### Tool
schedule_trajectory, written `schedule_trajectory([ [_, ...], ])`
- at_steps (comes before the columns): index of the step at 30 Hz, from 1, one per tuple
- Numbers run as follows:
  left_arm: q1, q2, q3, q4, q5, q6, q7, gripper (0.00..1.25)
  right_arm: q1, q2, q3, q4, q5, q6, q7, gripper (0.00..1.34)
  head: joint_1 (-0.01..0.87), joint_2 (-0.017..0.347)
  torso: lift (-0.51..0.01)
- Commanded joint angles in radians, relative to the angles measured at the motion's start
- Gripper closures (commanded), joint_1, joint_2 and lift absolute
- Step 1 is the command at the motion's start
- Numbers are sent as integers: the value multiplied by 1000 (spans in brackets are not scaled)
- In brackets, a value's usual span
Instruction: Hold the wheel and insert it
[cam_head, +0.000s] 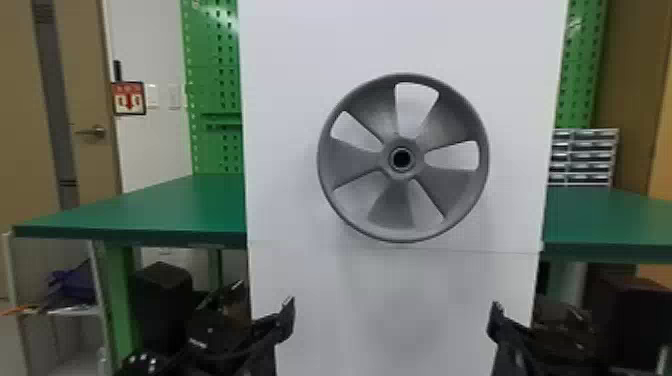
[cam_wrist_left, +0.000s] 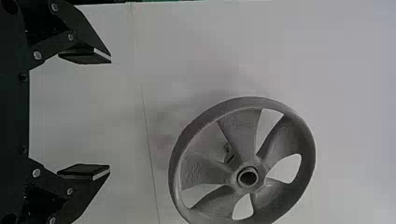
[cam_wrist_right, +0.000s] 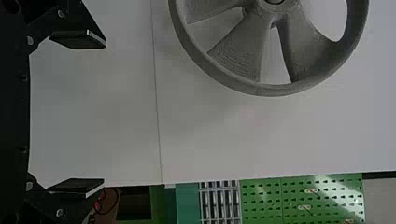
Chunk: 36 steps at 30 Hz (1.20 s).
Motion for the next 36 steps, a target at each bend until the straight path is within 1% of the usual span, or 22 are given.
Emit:
schedule_trajectory([
  [1,0,-1,0,0,-2,0,0,418,45,4,10,7,39,-68,1,237,181,98,-494],
  [13,0,-6,1,0,-5,-2,0,418,131,6,18,53,72,-224,0,237,181,98,-494],
  [18,0,-6,1,0,-4,-3,0,418,151,15,16,63,89,-262,0,243,181,98,-494],
  [23,0,-6,1,0,-5,-3,0,418,163,18,16,69,94,-304,0,248,181,98,-494],
  [36,0,-7,1,0,-4,-6,0,418,160,20,21,69,94,-307,0,248,181,98,-494],
])
